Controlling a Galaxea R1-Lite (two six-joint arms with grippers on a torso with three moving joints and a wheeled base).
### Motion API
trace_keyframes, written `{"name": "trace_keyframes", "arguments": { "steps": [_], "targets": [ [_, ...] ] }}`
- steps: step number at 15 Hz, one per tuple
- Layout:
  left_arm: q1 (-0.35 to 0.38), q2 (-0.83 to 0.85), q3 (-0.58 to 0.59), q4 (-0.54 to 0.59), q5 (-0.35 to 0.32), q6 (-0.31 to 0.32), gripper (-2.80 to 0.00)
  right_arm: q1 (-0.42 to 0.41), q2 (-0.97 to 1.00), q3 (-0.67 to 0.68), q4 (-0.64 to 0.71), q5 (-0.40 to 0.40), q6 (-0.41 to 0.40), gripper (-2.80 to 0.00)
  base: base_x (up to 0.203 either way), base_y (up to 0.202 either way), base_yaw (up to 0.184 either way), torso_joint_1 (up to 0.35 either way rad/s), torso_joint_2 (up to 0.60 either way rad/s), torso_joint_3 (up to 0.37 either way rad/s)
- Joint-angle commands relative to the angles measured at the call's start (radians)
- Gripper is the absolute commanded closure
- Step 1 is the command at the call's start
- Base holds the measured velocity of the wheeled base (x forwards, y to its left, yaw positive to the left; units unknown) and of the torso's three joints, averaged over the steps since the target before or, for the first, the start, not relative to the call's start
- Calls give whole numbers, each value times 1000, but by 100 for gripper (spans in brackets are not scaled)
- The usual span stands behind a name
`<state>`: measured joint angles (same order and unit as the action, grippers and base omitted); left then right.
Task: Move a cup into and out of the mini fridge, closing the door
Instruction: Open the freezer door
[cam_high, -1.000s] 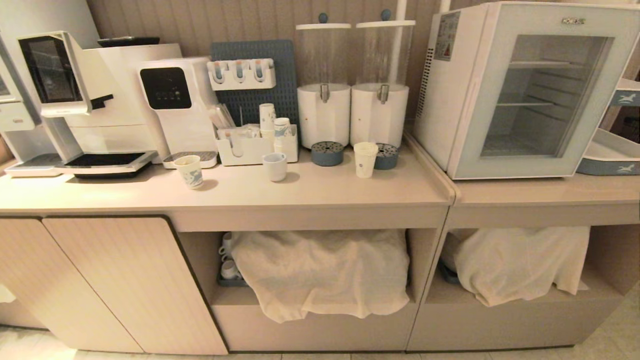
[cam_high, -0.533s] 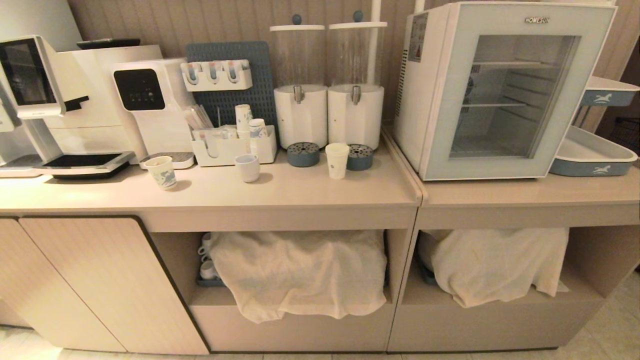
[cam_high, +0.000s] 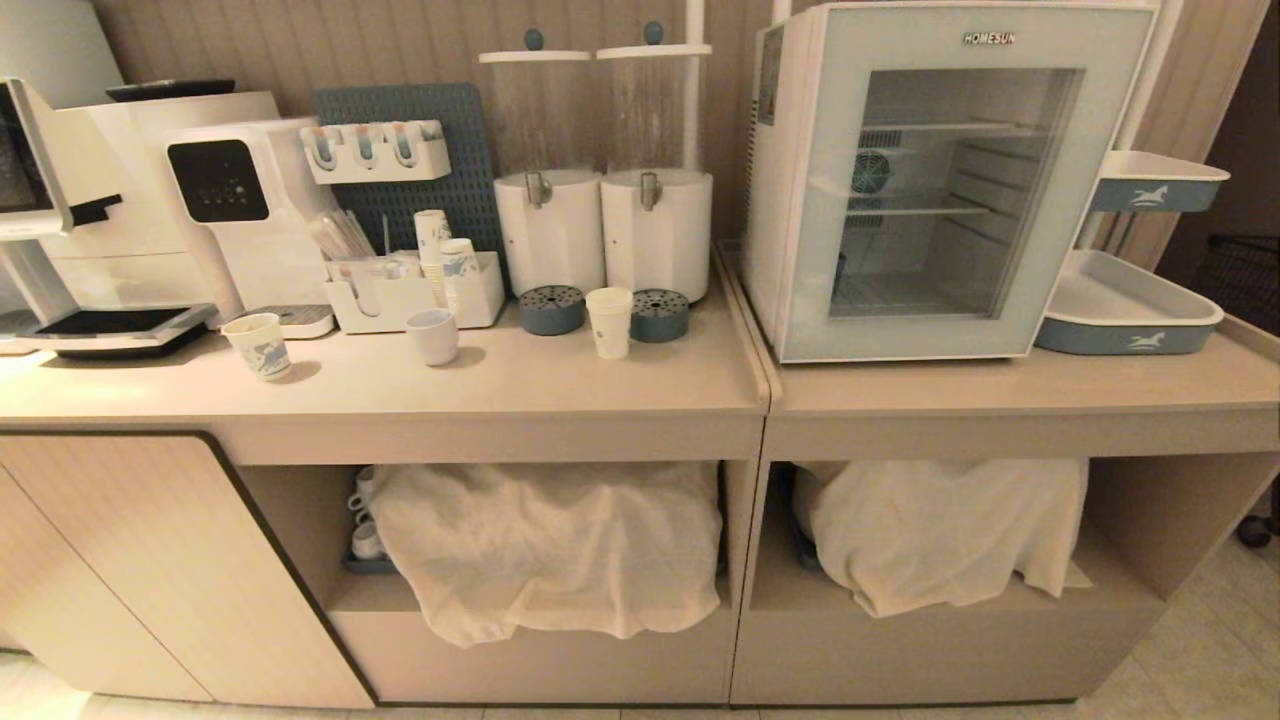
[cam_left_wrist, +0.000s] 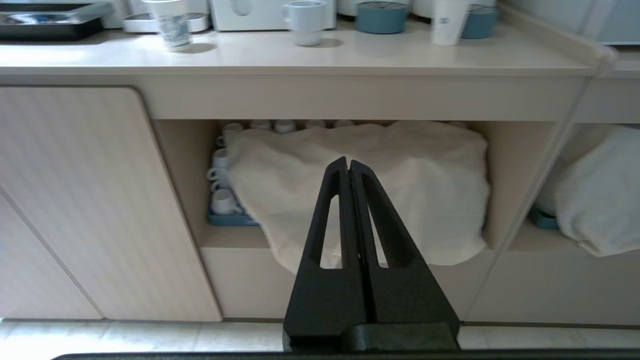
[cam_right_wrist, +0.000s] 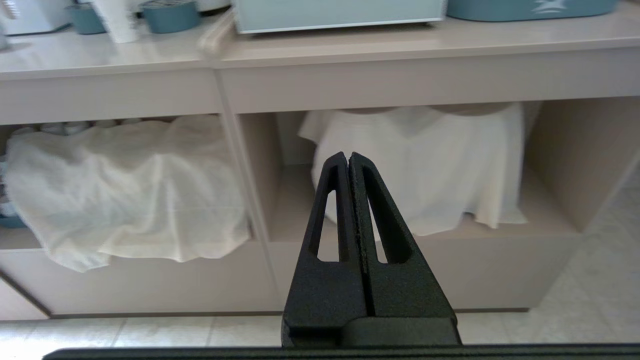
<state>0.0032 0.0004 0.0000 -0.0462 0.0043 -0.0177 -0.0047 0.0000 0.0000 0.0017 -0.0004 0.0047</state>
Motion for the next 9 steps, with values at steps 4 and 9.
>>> {"name": "trace_keyframes", "arguments": {
  "steps": [4,9],
  "targets": [
    [0,0,20,-1,0,-1,0,0,0,0,0,0,0,0,0,-190,1,4,1,2],
    [0,0,20,0,0,-1,0,0,0,0,0,0,0,0,0,-191,1,3,3,3]
  ]
}}
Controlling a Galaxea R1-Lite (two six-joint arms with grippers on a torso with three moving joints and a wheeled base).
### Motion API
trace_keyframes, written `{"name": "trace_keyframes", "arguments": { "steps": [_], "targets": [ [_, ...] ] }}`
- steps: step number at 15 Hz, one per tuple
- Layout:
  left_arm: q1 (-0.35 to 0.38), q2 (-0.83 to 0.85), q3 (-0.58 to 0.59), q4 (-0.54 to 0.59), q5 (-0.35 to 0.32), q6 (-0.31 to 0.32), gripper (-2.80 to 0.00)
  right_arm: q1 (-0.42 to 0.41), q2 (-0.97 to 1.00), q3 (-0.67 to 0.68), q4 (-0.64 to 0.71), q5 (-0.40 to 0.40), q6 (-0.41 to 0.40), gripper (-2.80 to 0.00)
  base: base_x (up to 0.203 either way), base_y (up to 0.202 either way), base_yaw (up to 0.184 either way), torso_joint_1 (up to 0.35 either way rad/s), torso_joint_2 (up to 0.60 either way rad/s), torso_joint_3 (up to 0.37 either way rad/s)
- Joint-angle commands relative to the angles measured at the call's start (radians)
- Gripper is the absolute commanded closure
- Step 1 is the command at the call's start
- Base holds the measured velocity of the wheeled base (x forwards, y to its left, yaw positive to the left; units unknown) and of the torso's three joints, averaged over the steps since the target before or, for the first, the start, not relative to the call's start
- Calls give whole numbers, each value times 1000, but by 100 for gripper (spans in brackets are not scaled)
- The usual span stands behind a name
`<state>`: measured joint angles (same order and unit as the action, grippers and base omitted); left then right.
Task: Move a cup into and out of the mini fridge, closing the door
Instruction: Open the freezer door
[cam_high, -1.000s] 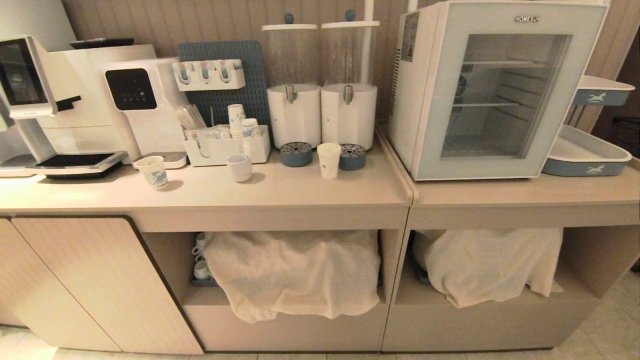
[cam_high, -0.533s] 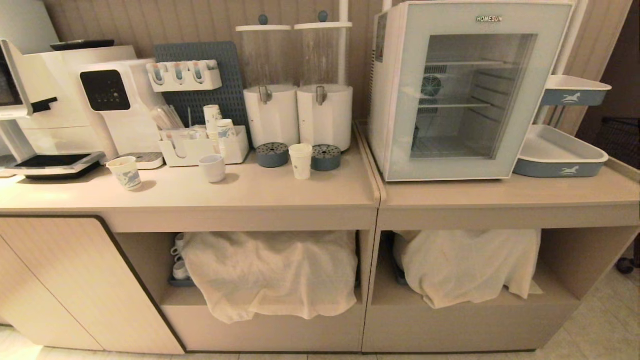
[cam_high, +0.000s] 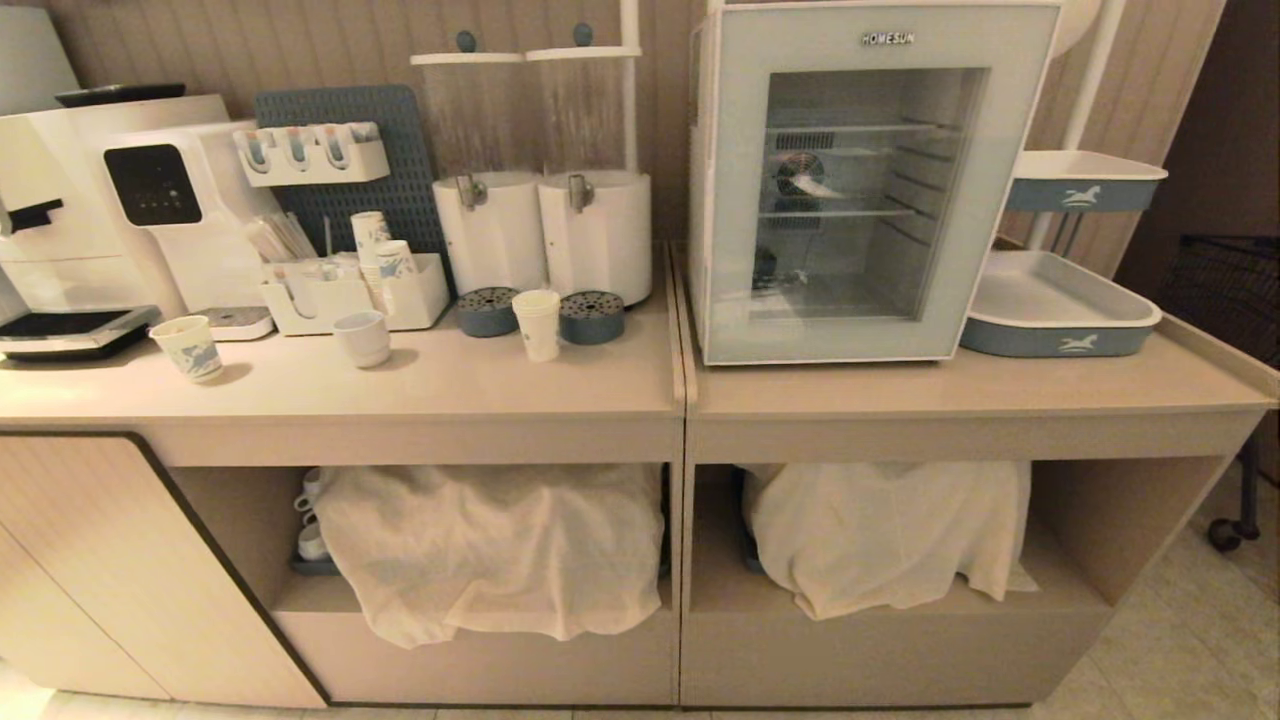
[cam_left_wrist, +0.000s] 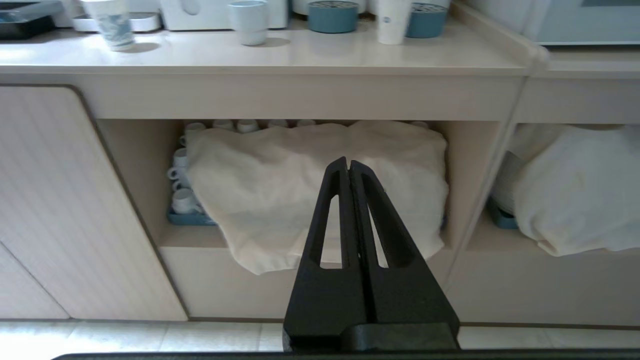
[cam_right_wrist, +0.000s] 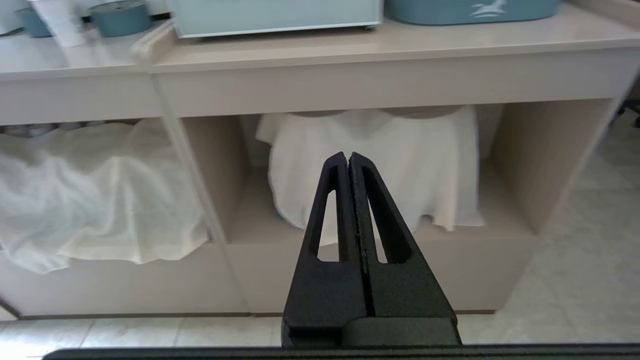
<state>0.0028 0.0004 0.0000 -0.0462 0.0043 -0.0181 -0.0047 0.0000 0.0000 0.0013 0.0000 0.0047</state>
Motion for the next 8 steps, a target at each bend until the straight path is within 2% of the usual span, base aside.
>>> {"name": "trace_keyframes", "arguments": {
  "steps": [1,8],
  "targets": [
    [0,0,20,-1,0,0,0,0,0,1,-1,0,0,0,0,-195,1,-1,4,2],
    [0,0,20,0,0,0,0,0,0,1,-1,0,0,0,0,-193,-1,3,4,3]
  ]
}}
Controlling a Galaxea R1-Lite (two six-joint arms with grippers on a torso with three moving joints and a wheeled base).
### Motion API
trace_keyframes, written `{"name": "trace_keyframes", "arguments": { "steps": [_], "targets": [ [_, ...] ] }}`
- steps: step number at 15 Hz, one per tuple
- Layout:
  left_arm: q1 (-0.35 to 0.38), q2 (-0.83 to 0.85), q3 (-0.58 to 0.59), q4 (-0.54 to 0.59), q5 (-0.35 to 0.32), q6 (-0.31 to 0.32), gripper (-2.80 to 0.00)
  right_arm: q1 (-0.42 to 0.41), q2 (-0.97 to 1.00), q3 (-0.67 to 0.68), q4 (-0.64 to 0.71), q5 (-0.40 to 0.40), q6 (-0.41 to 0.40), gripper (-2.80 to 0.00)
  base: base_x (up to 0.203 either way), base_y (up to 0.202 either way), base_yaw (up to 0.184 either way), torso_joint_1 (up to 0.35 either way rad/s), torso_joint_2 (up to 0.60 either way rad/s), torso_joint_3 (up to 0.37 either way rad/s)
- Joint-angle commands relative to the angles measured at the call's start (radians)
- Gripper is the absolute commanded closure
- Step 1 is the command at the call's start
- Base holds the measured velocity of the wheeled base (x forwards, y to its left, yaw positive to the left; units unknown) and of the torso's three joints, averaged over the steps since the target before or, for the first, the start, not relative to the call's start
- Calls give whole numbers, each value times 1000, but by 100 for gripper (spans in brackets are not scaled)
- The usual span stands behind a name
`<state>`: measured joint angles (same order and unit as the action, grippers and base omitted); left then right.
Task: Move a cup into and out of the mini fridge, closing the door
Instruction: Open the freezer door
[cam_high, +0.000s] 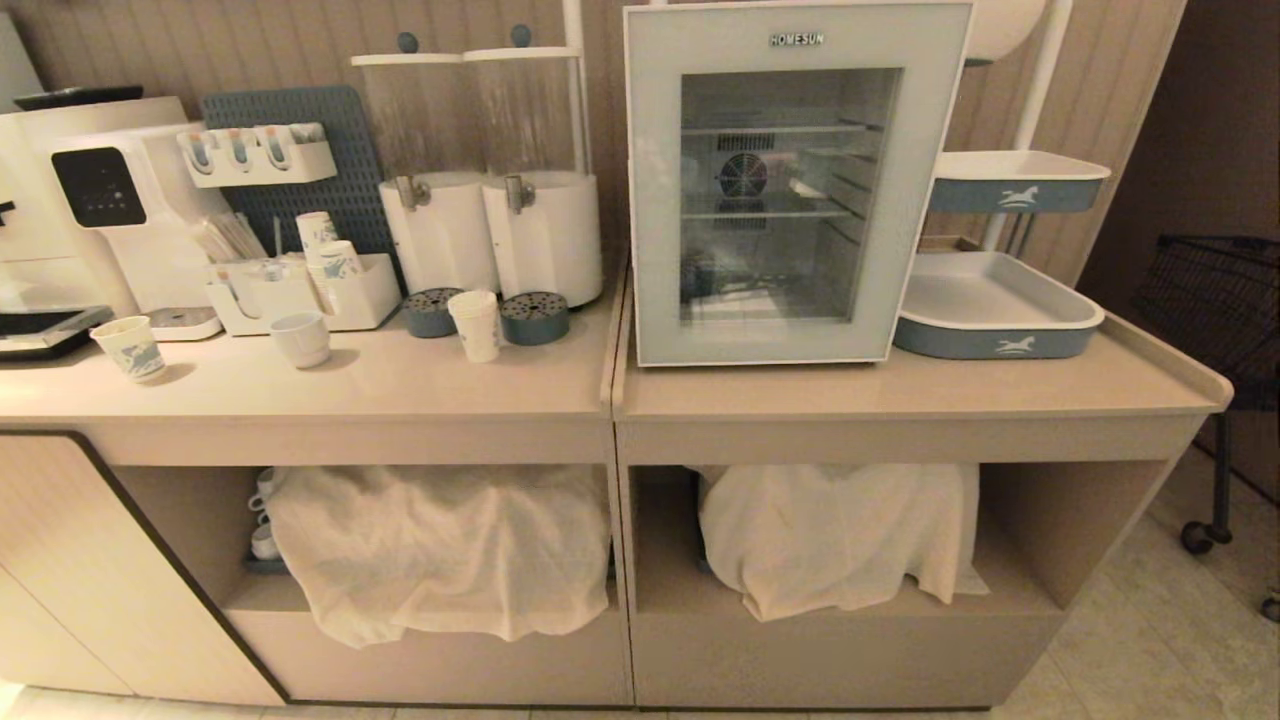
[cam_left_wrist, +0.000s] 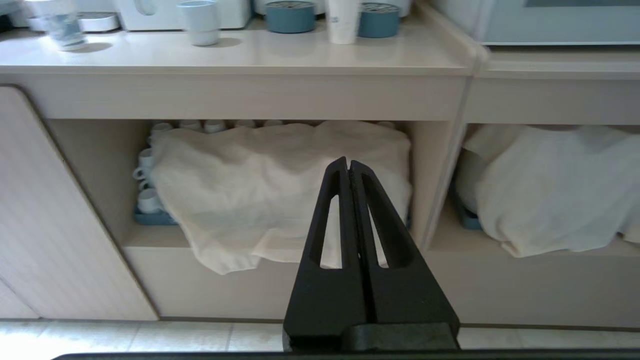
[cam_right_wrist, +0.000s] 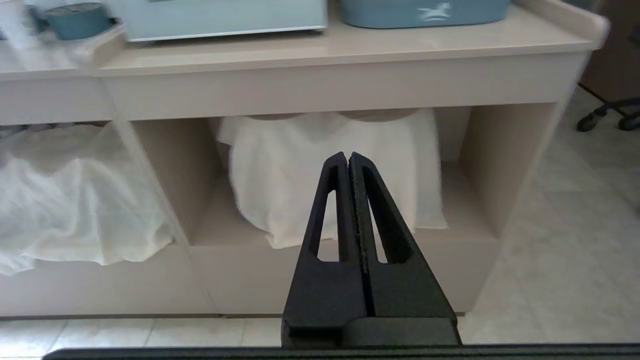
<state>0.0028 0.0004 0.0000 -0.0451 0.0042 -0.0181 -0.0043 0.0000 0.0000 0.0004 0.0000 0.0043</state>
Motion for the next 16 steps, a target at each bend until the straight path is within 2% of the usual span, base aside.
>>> {"name": "trace_keyframes", "arguments": {
  "steps": [1,6,9,16],
  "targets": [
    [0,0,20,-2,0,0,0,0,0,0,1,0,0,0,0,-192,0,2,7,2],
    [0,0,20,-2,0,3,0,0,0,0,1,0,0,0,0,-177,0,2,1,2],
    [0,0,20,-1,0,7,0,0,0,0,0,0,0,0,18,-15,0,1,3,3],
    [0,0,20,-1,0,7,0,0,0,2,0,0,0,0,172,-1,3,1,2,3]
  ]
}}
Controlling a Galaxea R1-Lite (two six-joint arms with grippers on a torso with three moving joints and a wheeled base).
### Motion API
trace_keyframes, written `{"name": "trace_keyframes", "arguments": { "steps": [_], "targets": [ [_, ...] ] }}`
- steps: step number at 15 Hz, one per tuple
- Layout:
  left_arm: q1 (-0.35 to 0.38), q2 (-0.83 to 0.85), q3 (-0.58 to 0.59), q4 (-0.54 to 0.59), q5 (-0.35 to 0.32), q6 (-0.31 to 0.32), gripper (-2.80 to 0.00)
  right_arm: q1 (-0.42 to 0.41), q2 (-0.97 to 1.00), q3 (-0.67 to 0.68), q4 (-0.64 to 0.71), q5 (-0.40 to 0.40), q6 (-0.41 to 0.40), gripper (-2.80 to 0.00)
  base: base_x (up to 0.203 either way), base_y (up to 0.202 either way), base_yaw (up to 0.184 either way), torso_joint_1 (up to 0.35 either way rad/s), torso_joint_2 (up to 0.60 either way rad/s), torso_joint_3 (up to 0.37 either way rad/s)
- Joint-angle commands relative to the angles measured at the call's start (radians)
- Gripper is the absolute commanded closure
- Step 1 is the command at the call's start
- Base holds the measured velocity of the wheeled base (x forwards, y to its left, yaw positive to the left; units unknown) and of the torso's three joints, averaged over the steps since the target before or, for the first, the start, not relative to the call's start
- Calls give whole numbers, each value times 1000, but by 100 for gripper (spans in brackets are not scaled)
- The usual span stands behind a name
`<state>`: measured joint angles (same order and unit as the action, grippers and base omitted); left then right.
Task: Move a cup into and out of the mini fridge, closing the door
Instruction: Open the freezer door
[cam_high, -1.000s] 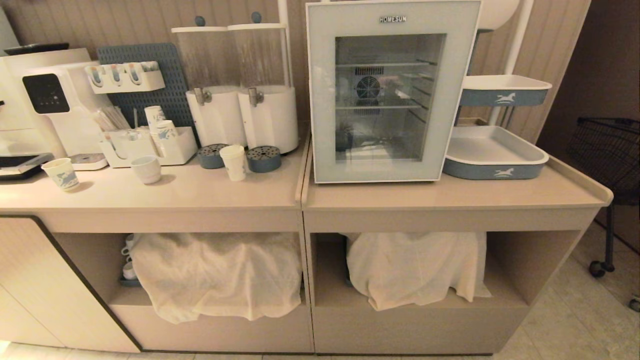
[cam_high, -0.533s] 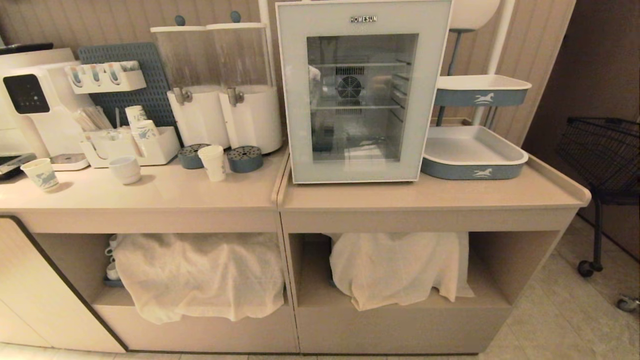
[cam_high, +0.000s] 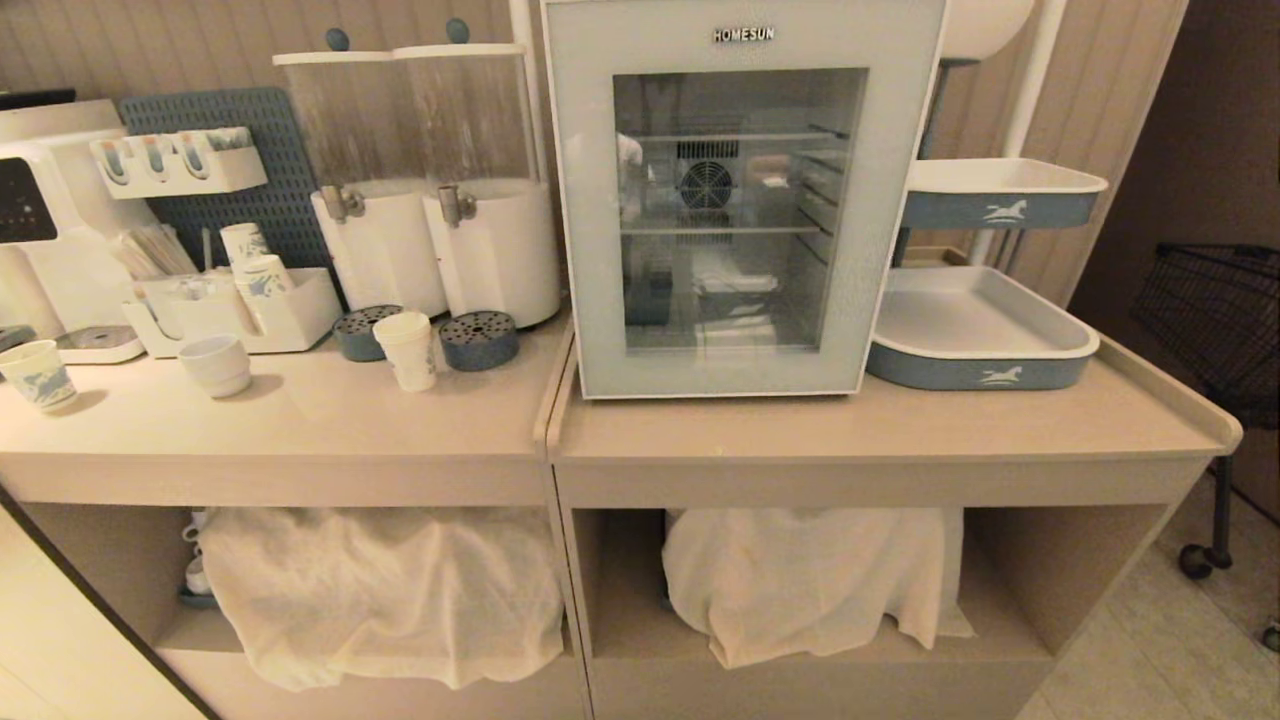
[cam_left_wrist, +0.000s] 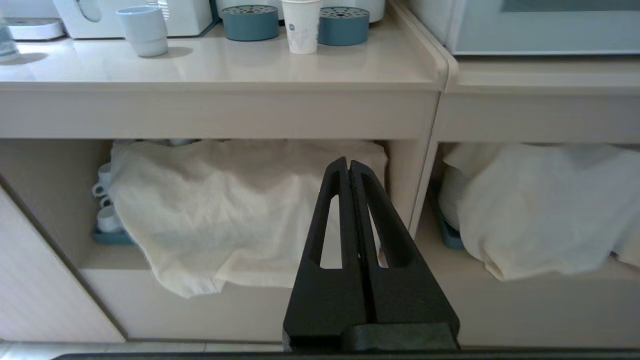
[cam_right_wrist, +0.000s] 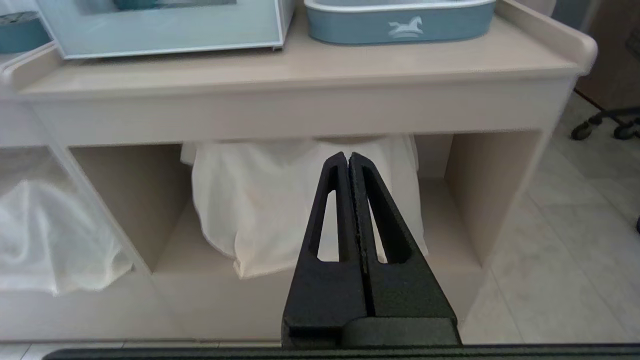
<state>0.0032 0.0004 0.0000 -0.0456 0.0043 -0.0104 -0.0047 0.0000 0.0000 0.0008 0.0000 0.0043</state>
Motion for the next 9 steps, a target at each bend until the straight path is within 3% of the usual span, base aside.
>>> {"name": "trace_keyframes", "arguments": {
  "steps": [1,9],
  "targets": [
    [0,0,20,0,0,0,0,0,0,0,-1,0,0,0,192,0,1,4,4,4],
    [0,0,20,0,0,-1,0,0,0,2,1,0,0,0,194,-17,-1,2,2,2]
  ]
}}
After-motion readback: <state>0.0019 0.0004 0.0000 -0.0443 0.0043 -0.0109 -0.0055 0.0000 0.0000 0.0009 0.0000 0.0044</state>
